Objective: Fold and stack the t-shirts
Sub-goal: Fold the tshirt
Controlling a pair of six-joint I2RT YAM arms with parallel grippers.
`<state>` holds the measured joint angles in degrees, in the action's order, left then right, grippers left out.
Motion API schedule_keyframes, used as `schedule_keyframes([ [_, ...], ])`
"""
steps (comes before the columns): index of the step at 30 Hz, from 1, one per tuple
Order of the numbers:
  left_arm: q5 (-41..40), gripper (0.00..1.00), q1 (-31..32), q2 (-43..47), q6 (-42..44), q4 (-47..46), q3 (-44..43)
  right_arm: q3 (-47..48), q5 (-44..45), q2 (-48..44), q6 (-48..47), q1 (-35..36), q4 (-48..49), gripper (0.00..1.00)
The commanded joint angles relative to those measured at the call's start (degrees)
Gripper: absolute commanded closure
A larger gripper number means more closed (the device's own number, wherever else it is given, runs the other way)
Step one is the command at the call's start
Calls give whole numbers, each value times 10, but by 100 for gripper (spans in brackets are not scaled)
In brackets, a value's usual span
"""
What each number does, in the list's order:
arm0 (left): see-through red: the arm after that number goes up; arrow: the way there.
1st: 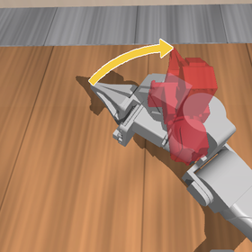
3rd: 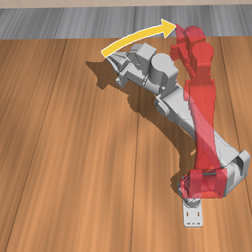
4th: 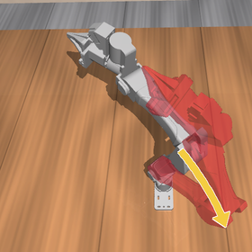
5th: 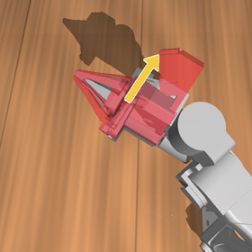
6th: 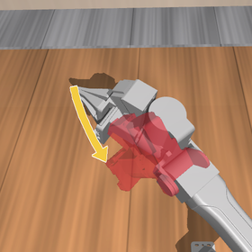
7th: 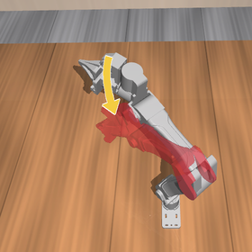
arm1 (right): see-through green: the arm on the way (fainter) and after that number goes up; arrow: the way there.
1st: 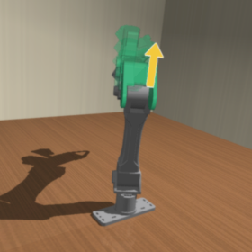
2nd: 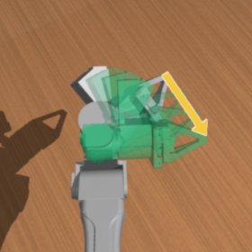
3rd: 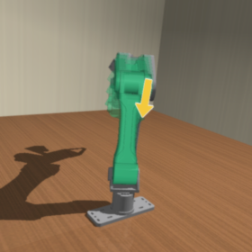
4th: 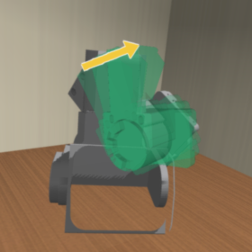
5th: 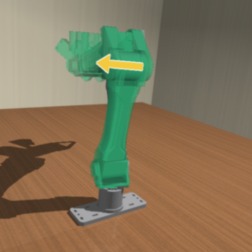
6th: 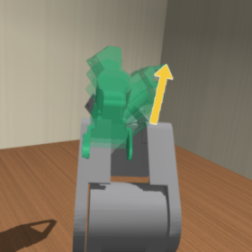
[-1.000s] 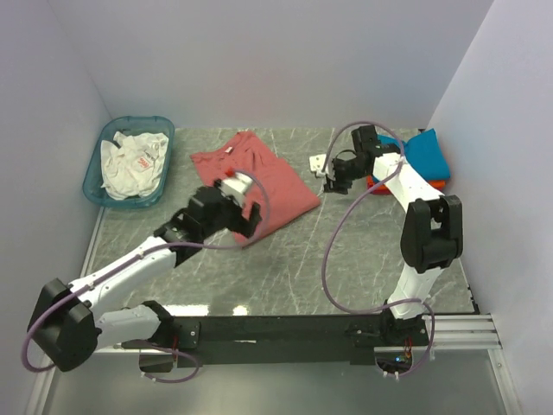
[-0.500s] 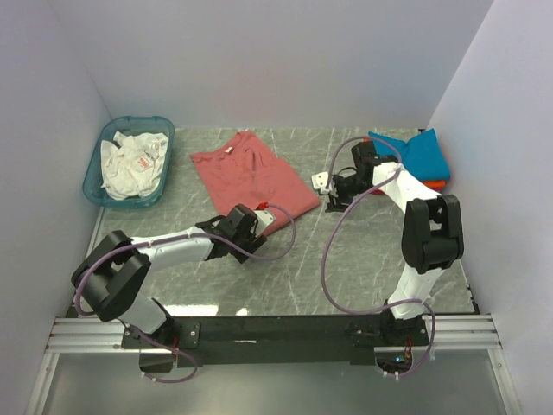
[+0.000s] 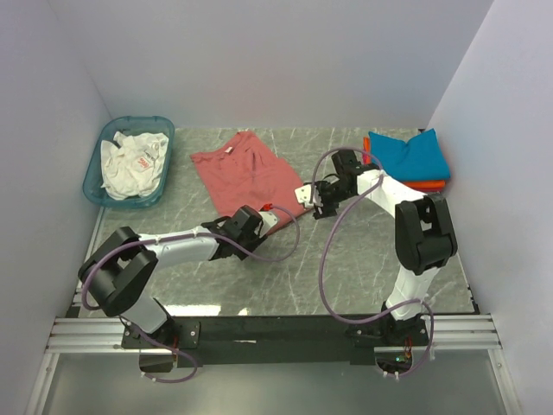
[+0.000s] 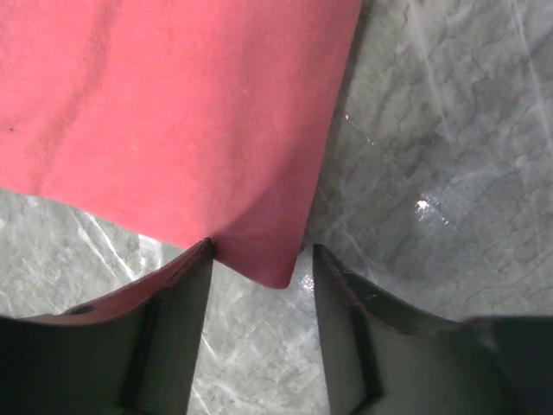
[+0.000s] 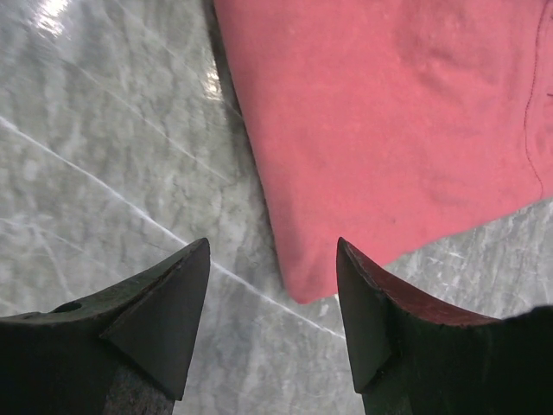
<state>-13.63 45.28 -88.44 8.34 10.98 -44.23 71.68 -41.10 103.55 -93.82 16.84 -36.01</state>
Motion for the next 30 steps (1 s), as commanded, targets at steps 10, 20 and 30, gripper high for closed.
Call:
schedule_keyframes([
  [10,-18,86,3,-2,2,-16,-17,8,66,50,-29,24,56,34],
  [20,3,91,6,16,10,-17,-5,14,117,79,-31,46,78,40],
  [30,63,97,10,69,28,-6,19,-2,133,60,-32,58,46,100],
])
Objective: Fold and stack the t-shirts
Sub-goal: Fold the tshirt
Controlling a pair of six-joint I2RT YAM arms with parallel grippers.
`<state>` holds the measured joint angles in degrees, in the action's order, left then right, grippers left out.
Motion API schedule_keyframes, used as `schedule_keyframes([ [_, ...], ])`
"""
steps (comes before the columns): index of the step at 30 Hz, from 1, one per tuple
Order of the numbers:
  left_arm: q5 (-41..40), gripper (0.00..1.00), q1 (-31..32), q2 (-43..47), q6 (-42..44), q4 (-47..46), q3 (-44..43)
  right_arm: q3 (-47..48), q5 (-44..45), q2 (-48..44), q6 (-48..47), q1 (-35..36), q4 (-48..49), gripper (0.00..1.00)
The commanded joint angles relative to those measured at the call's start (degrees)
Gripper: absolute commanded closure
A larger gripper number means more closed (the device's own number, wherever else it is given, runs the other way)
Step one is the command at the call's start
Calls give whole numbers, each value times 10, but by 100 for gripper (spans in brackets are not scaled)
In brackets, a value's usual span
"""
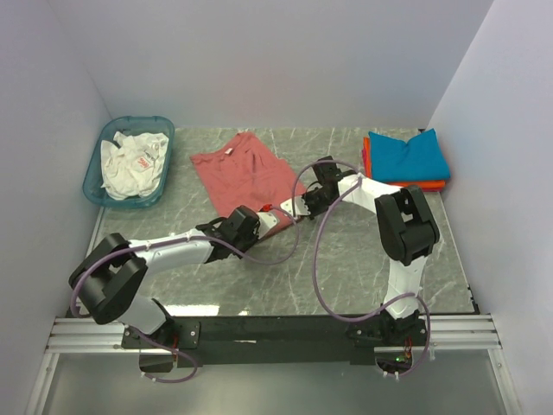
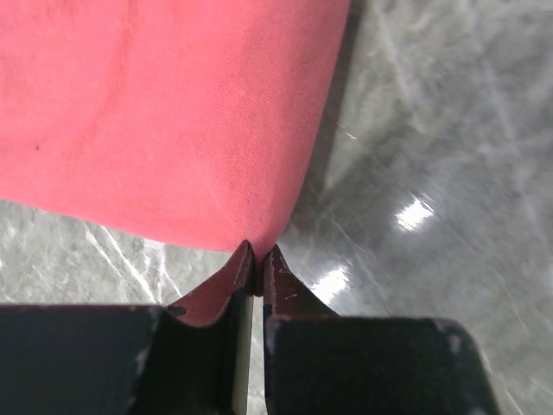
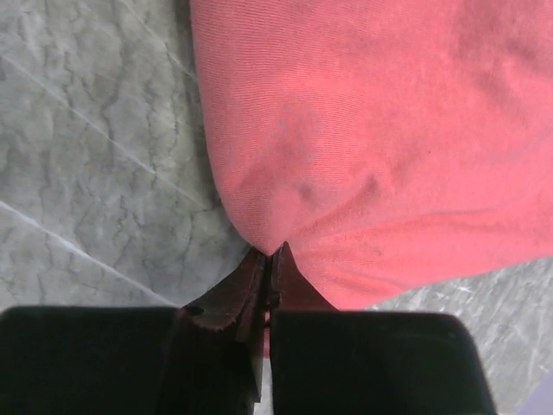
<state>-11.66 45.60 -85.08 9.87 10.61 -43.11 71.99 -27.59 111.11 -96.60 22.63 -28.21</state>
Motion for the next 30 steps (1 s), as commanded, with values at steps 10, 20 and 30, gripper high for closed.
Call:
schedule_keyframes([
  [10,147,99,55,106,0,43,34,-165,-33,-228,-22,-37,-105,100],
  [20,281,99,156,114,-6,67,20,-352,-35,-477,-19,-37,-237,100],
  [30,259,100,112,125,39,64,26,-251,-49,-417,94,-37,-187,100],
])
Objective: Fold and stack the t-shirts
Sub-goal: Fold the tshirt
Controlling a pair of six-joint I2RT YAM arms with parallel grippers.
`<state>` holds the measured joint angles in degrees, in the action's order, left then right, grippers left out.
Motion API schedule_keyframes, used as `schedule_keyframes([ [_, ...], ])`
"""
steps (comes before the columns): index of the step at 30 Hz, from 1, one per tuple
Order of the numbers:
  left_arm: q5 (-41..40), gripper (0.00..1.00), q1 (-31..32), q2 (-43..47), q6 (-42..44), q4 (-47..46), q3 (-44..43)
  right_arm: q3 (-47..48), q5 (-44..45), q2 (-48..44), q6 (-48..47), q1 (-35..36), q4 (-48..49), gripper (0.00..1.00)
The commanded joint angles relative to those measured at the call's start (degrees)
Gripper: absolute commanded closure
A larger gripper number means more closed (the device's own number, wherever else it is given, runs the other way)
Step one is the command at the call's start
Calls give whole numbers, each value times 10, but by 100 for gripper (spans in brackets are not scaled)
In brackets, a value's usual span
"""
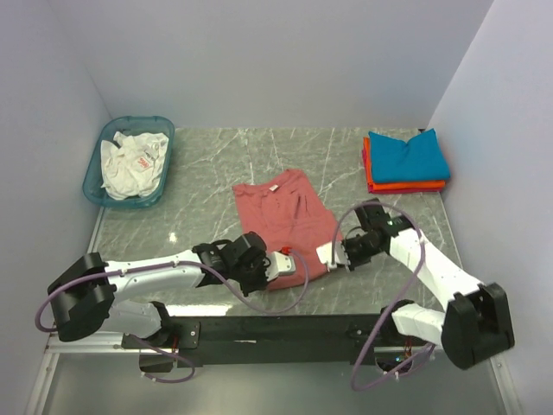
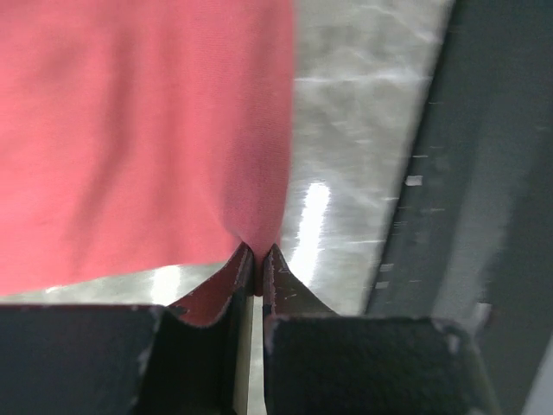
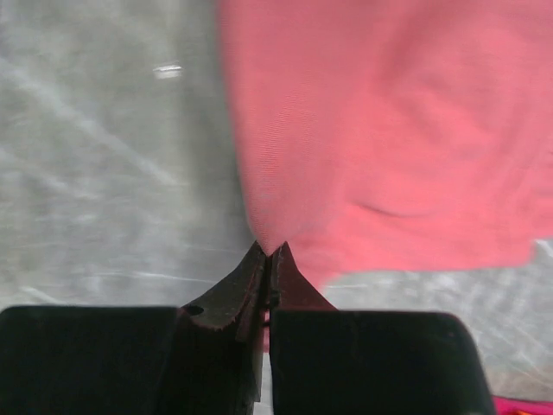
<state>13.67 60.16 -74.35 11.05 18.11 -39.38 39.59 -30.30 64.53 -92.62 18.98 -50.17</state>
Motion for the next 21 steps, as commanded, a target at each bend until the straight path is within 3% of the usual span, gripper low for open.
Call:
schedule_keyframes([
  [1,7,100,-49,18,41,-13,-14,96,-26,66,66,-2,36,100],
  [9,9,100,-254,-27,101,-97,-86,351,-29,270,217,-1,97,100],
  [13,1,100,-304,-78,107,-135,-122,459,-27,377,302,0,139,100],
  [21,-22,100,-352,-162,111,-156,-173,544,21,487,404,3,219,100],
])
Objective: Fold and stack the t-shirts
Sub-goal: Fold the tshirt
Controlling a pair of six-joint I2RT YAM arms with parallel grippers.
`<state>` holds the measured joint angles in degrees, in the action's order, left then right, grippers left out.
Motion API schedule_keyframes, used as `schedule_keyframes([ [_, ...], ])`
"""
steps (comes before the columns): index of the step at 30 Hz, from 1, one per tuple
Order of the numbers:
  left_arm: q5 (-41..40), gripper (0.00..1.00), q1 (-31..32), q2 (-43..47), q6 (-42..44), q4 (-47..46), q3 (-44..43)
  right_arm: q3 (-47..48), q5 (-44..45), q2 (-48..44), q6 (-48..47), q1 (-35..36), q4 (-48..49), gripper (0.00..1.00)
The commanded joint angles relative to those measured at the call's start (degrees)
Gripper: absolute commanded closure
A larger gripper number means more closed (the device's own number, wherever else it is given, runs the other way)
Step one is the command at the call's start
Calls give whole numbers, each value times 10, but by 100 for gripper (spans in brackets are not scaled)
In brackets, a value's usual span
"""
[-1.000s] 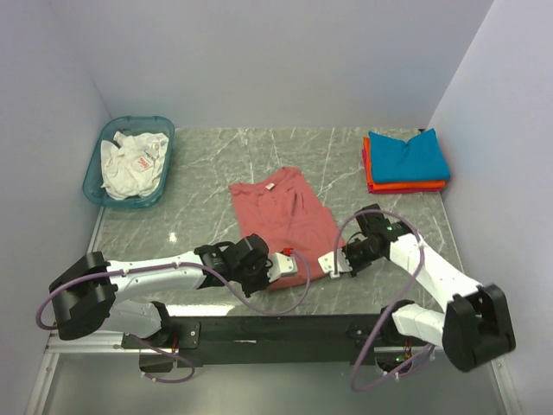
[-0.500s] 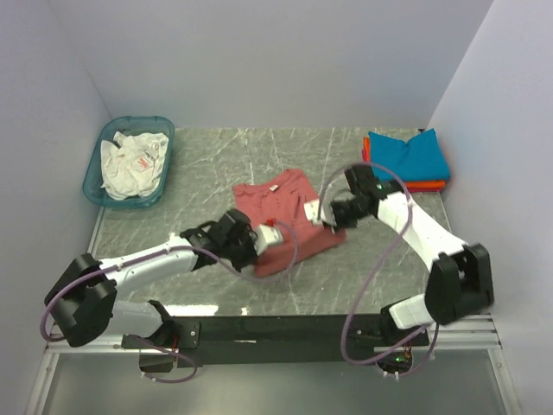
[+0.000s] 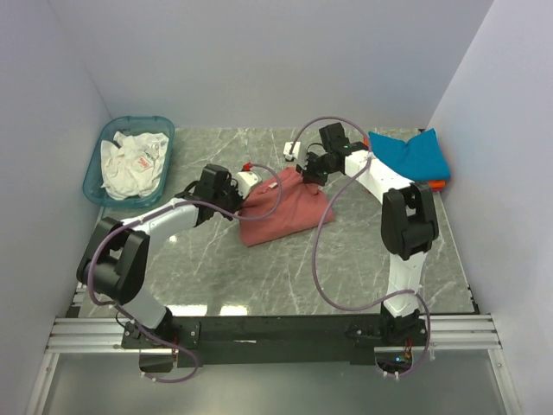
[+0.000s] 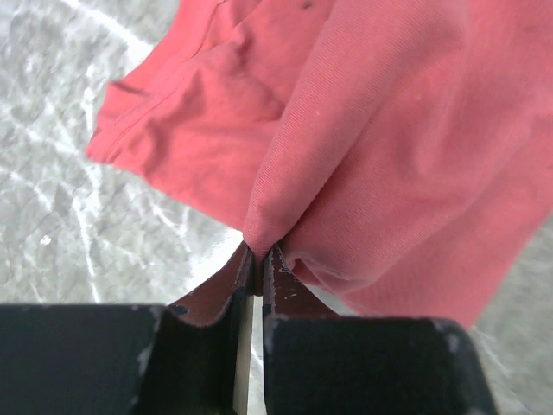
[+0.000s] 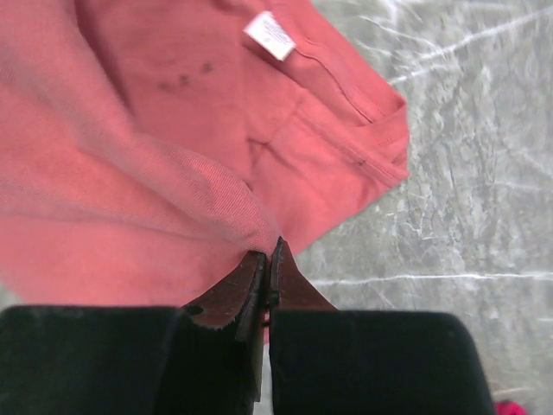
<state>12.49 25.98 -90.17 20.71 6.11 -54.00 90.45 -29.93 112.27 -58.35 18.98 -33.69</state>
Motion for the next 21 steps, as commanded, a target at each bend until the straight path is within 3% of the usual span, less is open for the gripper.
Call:
schedule_keyframes([
  [1,-13,100,-13,-3,13,-42,-27,31,23,11,69,4,68,100],
  [12,-62,100,-26,-18,15,-147,-32,16,102,23,181,11,218,100],
  [21,-91,100,-43,-58,-3,-186,-52,38,144,63,222,23,281,100],
])
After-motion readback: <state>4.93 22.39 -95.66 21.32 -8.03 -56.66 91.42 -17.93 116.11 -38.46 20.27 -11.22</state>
